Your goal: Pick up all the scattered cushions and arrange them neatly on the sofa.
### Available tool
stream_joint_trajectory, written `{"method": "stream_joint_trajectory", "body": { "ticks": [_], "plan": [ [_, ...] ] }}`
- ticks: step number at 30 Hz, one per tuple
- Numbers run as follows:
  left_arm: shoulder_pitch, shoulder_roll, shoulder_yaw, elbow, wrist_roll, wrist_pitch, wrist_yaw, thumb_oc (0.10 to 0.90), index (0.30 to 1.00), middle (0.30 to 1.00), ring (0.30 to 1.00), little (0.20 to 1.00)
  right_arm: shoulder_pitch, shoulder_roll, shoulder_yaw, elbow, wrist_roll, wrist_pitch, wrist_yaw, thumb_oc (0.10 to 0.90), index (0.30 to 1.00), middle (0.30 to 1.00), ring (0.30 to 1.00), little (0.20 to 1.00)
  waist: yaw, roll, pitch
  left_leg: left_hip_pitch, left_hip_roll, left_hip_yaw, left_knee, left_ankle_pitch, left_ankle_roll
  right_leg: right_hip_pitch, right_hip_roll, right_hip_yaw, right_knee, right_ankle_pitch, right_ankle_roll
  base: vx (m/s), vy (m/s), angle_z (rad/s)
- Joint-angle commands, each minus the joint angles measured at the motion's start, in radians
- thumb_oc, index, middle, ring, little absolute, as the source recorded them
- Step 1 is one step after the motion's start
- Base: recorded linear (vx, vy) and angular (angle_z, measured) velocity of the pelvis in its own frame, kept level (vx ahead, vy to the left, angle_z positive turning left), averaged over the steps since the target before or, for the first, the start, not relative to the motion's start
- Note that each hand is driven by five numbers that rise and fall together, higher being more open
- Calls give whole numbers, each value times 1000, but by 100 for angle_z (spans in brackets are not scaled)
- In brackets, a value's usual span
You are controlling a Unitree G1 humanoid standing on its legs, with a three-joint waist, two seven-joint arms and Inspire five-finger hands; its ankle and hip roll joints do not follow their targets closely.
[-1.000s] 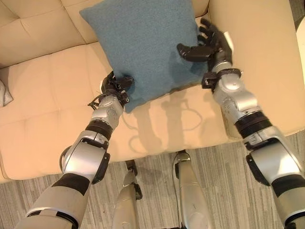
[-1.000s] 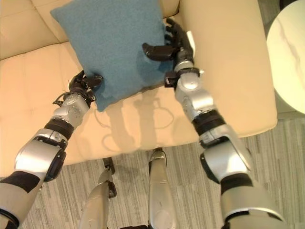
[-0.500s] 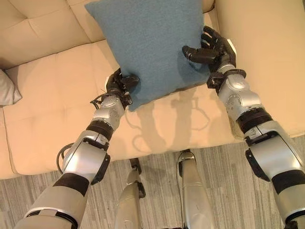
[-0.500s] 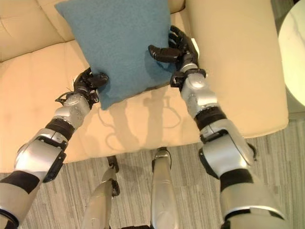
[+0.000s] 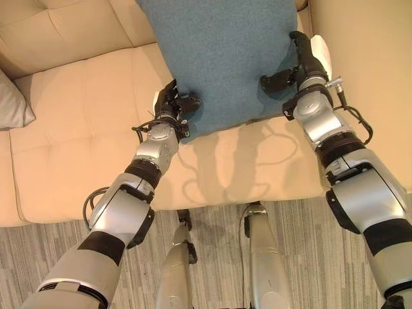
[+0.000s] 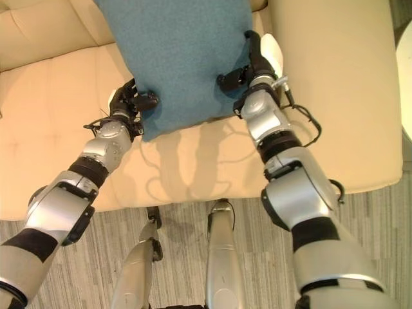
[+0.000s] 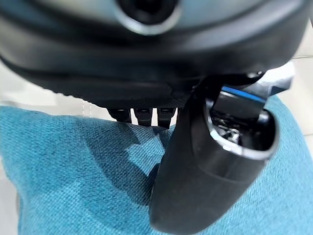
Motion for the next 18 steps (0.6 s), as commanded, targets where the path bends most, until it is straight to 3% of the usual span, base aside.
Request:
{"method": "stream_joint_trajectory", "body": {
  "ticks": [1,2,5,9,16,18],
  "plan": [
    [-181,-44,-37,-125,25,-123,-65,436,354,354,354,354,-29,41,40,30,131,-64,46,588,582,582,582,582,8,9,-33,34,57,-26,81,-155,-38,34,16,7,-63,-47,45,0,0,0],
    [-172,-48,-40,-143,7,-132,-83,400,300,300,300,300,-23,53,35,21,176,-80,71,400,300,300,300,300,9,8,-29,29,57,-26,83,-153,-40,31,17,5,-62,-46,45,0,0,0],
    [-99,-56,-31,-193,-46,-159,-109,400,300,300,300,300,21,90,24,-17,254,-124,109,400,300,300,300,300,8,0,-31,21,60,-27,88,-151,-44,27,19,1,-57,-47,41,-3,-13,2],
    [-112,-71,-76,-189,-14,-152,-128,400,300,300,300,300,48,110,31,-26,244,-119,118,400,300,300,300,300,-1,-16,-43,26,73,-23,88,-147,-50,33,22,-8,-54,-51,39,8,4,2],
    [-125,4,-103,-287,199,-178,-40,400,300,300,300,300,106,8,-24,-206,129,-146,11,400,300,300,300,300,-17,-36,-64,45,84,-19,88,-160,-55,48,24,-10,-45,-59,41,5,3,2],
    [-175,60,-97,-325,317,-209,56,400,300,300,300,300,73,-58,-48,-283,18,-169,-89,400,300,300,300,300,-22,-44,-75,48,86,-14,90,-167,-58,43,25,-6,-42,-64,44,0,0,0]
  ]
}}
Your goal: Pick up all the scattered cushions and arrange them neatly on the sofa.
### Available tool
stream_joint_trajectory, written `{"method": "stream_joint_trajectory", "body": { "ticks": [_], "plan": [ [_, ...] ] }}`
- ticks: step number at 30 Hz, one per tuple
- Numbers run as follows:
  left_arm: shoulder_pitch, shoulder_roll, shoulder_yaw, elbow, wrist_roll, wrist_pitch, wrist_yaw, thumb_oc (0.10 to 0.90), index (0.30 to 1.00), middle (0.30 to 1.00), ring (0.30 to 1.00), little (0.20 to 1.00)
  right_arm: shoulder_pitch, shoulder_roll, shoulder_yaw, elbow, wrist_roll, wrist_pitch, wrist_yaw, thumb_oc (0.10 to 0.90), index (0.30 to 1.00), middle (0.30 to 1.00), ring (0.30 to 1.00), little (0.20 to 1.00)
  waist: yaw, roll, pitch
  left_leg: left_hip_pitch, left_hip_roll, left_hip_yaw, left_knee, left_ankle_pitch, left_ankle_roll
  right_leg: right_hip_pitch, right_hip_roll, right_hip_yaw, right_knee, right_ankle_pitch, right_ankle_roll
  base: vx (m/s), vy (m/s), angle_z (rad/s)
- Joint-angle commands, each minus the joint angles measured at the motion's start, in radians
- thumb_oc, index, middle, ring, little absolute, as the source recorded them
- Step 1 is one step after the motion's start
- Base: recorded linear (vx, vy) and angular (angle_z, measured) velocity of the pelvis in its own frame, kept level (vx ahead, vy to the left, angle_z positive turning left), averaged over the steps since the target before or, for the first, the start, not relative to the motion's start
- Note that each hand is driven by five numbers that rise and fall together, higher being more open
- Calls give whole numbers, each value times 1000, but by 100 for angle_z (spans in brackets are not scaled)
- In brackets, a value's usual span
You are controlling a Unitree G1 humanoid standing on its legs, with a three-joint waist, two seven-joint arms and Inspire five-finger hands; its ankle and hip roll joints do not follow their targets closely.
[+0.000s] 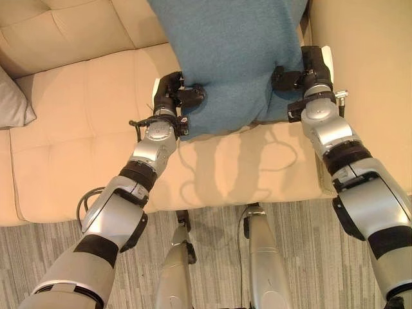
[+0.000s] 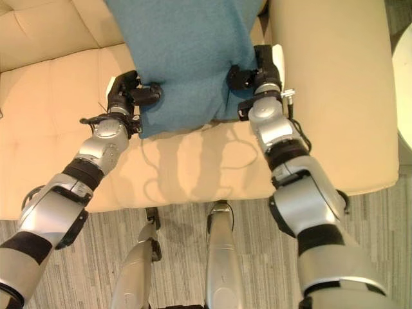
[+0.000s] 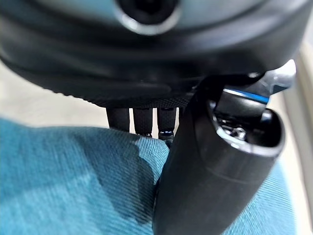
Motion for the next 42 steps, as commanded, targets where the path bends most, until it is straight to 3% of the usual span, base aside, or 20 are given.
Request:
{"method": "stream_joint_trajectory", "body": {
  "ticks": [1,8,16,24,29,36,39,42],
  "plan": [
    [-230,1,-31,-142,179,-172,66,400,300,300,300,300,-71,24,8,-178,-166,-108,-109,400,300,300,300,300,-5,-41,-79,34,79,4,71,-163,-64,1,25,14,-32,-65,47,0,0,0],
    [-318,105,-44,-210,350,-207,189,400,300,300,300,300,-238,-69,39,-257,-304,-112,-214,400,300,300,300,300,-7,-42,-103,18,82,6,83,-171,-67,-21,25,19,-5,-81,51,33,6,-7],
    [-283,185,28,-338,458,-238,315,400,300,300,300,300,-336,-139,59,-395,-561,-48,-342,400,300,300,300,300,10,-49,-141,14,91,-3,60,-165,-68,-38,26,8,15,-112,52,60,-11,-2],
    [-223,198,120,-509,527,-262,365,400,300,300,300,300,-322,-108,0,-484,-592,-45,-348,400,300,300,300,300,26,-61,-167,38,97,-3,42,-176,-68,-33,24,-7,38,-135,46,47,6,-1],
    [-212,212,123,-549,579,-257,376,400,300,300,300,300,-350,-97,28,-493,-644,-36,-325,400,300,300,300,300,34,-71,-175,44,104,-6,49,-182,-67,-23,25,-16,32,-129,45,22,15,-1],
    [-212,227,133,-497,698,-195,427,400,300,300,300,300,-359,-78,33,-466,-661,-40,-337,400,300,300,300,300,45,-81,-181,33,95,-6,61,-192,-71,-15,4,-24,38,-134,50,-3,11,7],
    [-227,286,105,-394,774,-150,462,400,300,300,300,300,-346,-82,54,-387,-629,-52,-352,400,300,300,300,300,53,-86,-184,9,88,-6,56,-182,-71,-21,-5,-30,28,-121,52,-24,10,13],
    [-277,345,45,-225,859,-70,555,400,300,300,300,300,-336,-10,95,-268,-594,-84,-368,400,300,300,300,300,68,-92,-179,-14,87,-12,60,-178,-71,-34,-9,-34,23,-107,59,-45,0,8]
  ]
}}
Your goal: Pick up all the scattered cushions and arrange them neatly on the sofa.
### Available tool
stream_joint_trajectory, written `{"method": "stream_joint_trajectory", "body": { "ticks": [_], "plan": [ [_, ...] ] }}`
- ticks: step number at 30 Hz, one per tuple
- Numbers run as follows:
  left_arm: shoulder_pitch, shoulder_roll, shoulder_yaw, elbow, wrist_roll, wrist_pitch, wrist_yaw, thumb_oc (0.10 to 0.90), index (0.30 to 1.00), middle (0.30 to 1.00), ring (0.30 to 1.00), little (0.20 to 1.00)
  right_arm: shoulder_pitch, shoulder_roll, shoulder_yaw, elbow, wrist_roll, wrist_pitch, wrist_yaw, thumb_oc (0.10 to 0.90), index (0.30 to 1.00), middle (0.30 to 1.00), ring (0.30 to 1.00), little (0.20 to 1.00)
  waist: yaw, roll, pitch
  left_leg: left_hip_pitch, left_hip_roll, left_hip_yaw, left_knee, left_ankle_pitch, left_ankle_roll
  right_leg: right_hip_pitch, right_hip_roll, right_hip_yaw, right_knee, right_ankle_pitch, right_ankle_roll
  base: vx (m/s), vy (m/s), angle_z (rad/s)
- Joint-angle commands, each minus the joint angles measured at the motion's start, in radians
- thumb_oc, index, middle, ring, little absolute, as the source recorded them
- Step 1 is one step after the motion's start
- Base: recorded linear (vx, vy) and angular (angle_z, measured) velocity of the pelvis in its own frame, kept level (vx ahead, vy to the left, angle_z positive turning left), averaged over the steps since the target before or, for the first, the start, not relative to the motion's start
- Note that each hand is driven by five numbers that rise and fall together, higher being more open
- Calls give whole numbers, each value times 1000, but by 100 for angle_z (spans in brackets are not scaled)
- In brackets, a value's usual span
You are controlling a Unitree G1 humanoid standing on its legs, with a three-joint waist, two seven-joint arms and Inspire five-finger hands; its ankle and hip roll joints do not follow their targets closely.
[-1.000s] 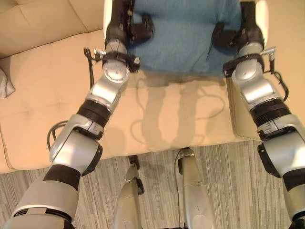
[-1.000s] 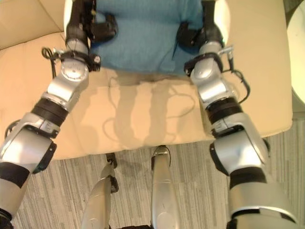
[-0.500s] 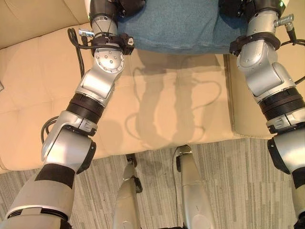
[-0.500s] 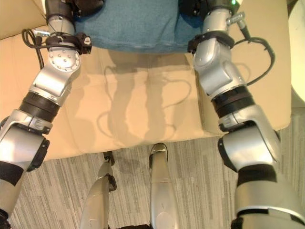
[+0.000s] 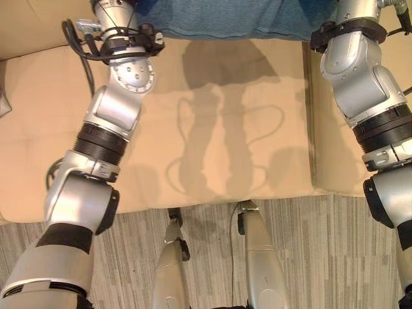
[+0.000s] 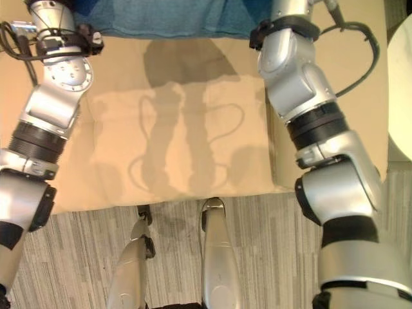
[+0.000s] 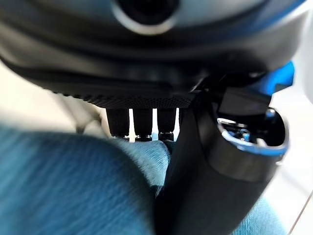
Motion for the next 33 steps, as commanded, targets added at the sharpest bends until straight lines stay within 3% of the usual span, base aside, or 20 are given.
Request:
{"method": "stream_joint_trajectory", "body": {
  "ticks": [1,3,4,5,7,8,9,10,12,13,15,19,24,30,31,33],
  "plan": [
    [-133,94,-88,90,182,-4,197,400,300,300,300,300,-117,120,12,81,-41,-122,-135,400,300,300,300,300,57,-60,-197,19,60,5,48,-181,-53,-22,-12,14,27,-107,72,-25,16,4],
    [-148,78,-109,137,179,18,209,400,300,300,300,300,-122,148,23,123,-21,-128,-139,400,300,300,300,300,59,-61,-197,16,58,0,42,-177,-50,-21,-12,14,22,-104,73,-25,5,6],
    [-211,29,-168,241,190,70,220,664,695,695,695,695,-134,204,53,203,38,-150,-127,502,453,453,453,453,62,-64,-192,12,57,-10,18,-164,-47,-23,-11,11,10,-100,77,-30,0,10],
    [-238,4,-200,284,200,86,211,800,900,900,900,900,-143,225,60,235,82,-162,-114,800,900,900,900,900,61,-64,-188,10,57,-12,9,-157,-46,-26,-12,9,8,-98,79,-44,-9,13],
    [-306,-56,-288,434,218,137,177,800,900,900,900,900,-163,267,82,321,186,-182,-64,800,900,900,900,900,60,-67,-176,3,58,-22,1,-144,-43,-31,-11,6,5,-92,82,-28,-4,14],
    [-307,-56,-288,434,218,136,177,800,900,900,900,900,-163,267,82,322,186,-182,-63,800,900,900,900,900,60,-67,-176,3,58,-22,1,-144,-43,-31,-11,6,5,-92,82,64,-6,13],
    [-345,-103,-336,504,255,186,133,800,900,900,900,900,-171,292,86,384,296,-188,-4,800,900,900,900,900,63,-67,-169,13,57,-33,-10,-161,-42,-26,-12,3,12,-122,88,-28,-12,9],
    [-348,-104,-338,506,256,185,133,800,900,900,900,900,-175,291,86,387,299,-190,-3,800,900,900,900,900,66,-69,-159,0,57,-34,-4,-136,-41,-34,-10,2,4,-89,84,-35,-23,6],
    [-356,-139,-345,534,246,205,99,800,900,900,900,900,-193,294,111,436,357,-179,23,800,900,900,900,900,70,-73,-156,10,54,-40,-13,-153,-42,-24,-13,-1,3,-117,90,-13,-28,6],
    [-364,-165,-345,549,243,212,63,800,900,900,900,900,-198,295,104,475,432,-177,56,800,900,900,900,900,78,-76,-140,-5,53,-46,-12,-123,-41,-30,-10,-6,-12,-77,86,-9,-22,12],
    [-354,-155,-346,537,241,205,20,800,900,900,900,900,-194,276,87,492,507,-175,87,800,900,900,900,900,88,-76,-133,-6,51,-49,-17,-121,-42,-25,-9,-8,-23,-72,85,-71,-9,10],
    [-321,-118,-370,563,242,222,-23,800,900,900,900,900,-223,299,106,525,535,-159,130,800,900,900,900,900,93,-77,-129,-4,53,-42,-16,-118,-44,-31,-6,-5,-21,-67,82,-29,16,4],
    [-345,-187,-366,636,203,239,-92,800,900,900,900,900,-290,318,99,629,572,-150,126,800,900,900,900,900,106,-74,-123,-4,50,-47,5,-124,-47,-8,-9,-11,-33,-63,81,-16,-3,-2],
    [-311,-194,-336,693,183,270,-138,800,900,900,900,900,-318,300,112,663,559,-114,137,800,900,900,900,900,121,-76,-128,6,48,-49,26,-136,-46,23,-11,-14,-41,-64,79,0,0,0],
    [-285,-185,-320,726,163,280,-132,800,900,900,900,900,-321,296,114,695,542,-123,104,800,900,900,900,900,131,-77,-133,9,47,-45,41,-144,-45,30,-12,-14,-42,-61,76,-6,5,-5],
    [-257,-114,-276,748,146,298,-116,800,900,900,900,900,-202,244,48,543,553,-126,46,800,900,900,900,900,108,-92,-127,14,51,-32,49,-154,-44,35,-4,-6,-47,-60,76,-24,53,-5]
  ]
}}
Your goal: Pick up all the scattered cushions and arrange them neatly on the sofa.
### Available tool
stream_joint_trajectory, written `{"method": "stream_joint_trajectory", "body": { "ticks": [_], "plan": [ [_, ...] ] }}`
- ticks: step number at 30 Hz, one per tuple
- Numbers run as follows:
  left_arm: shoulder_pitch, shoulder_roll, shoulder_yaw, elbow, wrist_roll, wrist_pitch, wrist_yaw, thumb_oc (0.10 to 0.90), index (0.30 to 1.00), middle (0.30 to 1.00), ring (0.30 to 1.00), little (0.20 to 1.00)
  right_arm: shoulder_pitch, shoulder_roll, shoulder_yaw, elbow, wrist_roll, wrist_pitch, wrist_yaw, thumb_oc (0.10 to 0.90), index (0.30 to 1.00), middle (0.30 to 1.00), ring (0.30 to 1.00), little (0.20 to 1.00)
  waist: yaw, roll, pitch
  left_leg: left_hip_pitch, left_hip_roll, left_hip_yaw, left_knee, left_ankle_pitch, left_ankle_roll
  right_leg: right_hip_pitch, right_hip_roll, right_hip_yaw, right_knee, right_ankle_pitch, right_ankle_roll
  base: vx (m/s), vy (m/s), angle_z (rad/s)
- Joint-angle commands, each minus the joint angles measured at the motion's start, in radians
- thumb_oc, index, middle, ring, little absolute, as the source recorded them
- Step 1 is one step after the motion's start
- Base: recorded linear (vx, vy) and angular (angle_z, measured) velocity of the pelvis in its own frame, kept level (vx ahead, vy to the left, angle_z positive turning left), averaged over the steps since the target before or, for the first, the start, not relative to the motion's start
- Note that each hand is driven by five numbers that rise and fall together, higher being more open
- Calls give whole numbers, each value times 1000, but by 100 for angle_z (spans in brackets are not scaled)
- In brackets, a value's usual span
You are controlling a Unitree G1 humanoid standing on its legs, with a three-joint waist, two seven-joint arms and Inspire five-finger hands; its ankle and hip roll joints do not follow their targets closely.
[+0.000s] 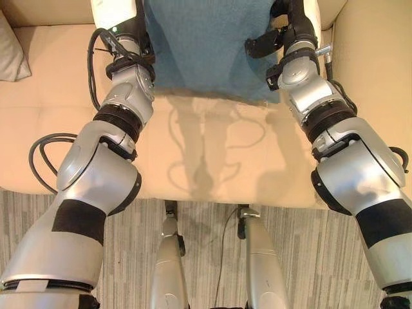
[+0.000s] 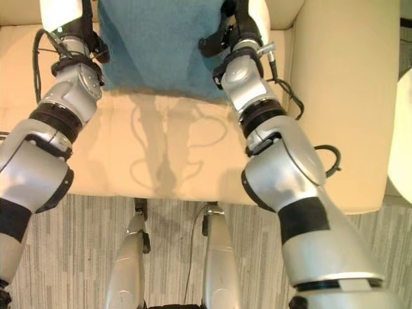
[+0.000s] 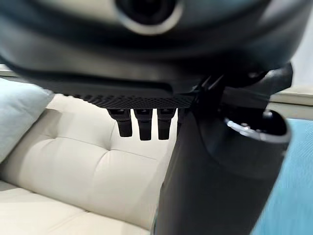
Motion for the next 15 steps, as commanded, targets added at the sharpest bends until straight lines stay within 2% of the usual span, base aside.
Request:
{"method": "stream_joint_trajectory", "body": {
  "ticks": [1,3,5,9,12,15],
  "plan": [
    [4,150,79,26,11,55,89,800,900,900,900,900,61,-72,-155,-321,-43,-116,-188,800,900,900,900,900,19,-51,-117,33,49,46,17,-170,-41,-5,-7,51,-46,-70,94,-25,78,-3],
    [17,175,86,23,24,70,90,800,900,900,900,900,108,-71,-183,-397,-57,-111,-195,800,900,900,900,900,14,-52,-124,32,48,48,27,-176,-41,-2,-9,53,-47,-70,93,-21,62,-13],
    [4,208,88,25,21,69,102,800,900,900,900,900,151,-63,-179,-452,-33,-140,-173,800,900,900,900,900,0,-53,-126,21,50,49,39,-181,-41,-3,-15,55,-48,-68,94,-30,46,-21],
    [11,220,106,34,-7,63,103,800,900,900,900,900,176,-45,-182,-467,-49,-145,-182,800,900,900,900,900,-8,-52,-128,5,49,49,41,-176,-43,-8,-21,54,-51,-60,94,-15,34,0],
    [24,221,213,-60,-132,24,168,800,900,900,900,900,233,-87,-210,-513,-110,-113,-211,800,900,900,900,900,-13,-59,-127,-2,45,39,44,-172,-42,1,-25,45,-49,-68,92,-2,13,5],
    [92,227,271,-156,-158,-6,199,800,900,900,900,900,298,-137,-244,-577,-165,-97,-220,800,900,900,900,900,-15,-66,-137,10,46,38,44,-178,-39,20,-27,43,-50,-74,90,37,19,8]
  ]
}}
